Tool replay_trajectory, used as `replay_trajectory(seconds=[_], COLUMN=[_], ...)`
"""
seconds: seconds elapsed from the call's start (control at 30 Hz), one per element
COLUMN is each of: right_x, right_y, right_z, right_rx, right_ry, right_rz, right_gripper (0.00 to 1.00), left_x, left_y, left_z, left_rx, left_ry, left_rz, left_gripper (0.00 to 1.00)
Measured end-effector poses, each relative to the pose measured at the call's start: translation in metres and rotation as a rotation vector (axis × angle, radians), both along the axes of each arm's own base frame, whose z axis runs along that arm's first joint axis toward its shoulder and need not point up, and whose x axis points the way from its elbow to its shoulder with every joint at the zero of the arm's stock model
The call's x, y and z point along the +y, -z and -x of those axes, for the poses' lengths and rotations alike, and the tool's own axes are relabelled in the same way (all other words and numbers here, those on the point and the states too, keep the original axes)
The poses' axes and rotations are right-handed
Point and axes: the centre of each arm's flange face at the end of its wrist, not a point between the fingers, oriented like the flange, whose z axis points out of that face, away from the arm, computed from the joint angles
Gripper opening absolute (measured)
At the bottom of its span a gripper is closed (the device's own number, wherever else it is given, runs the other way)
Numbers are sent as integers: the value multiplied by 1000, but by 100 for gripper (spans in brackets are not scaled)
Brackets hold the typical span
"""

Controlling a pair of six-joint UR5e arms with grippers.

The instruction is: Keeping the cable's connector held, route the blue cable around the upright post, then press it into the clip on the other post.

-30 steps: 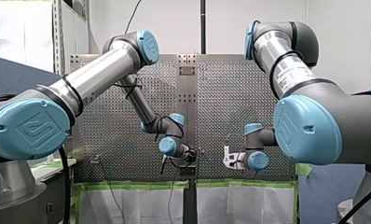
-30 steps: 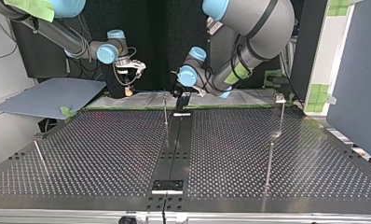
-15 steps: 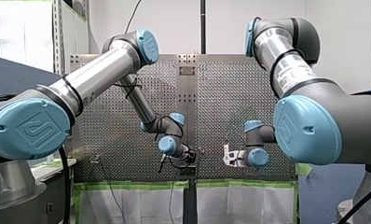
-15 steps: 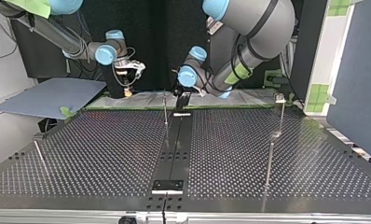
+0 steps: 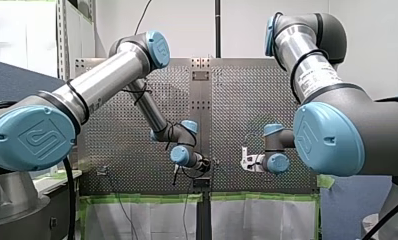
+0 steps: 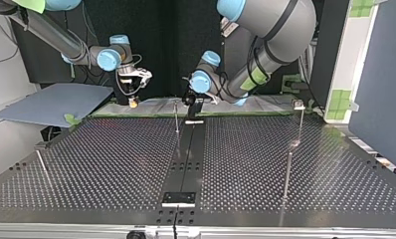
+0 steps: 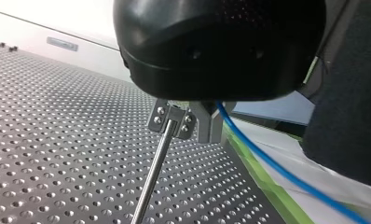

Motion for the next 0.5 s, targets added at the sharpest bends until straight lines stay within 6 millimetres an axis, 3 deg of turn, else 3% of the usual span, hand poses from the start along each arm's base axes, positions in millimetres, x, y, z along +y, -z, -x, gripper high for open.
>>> replay_trajectory(seconds=[0.5], right_x=[2], right_y=[3], right_z=[5], right_rx=[45], right_ry=[11], right_rz=[-11], right_gripper=[0], left_x=[-7], left_y=[2], left_z=[12], left_rx=[23], left_ry=[25], left_rz=[-30], left_gripper=[0])
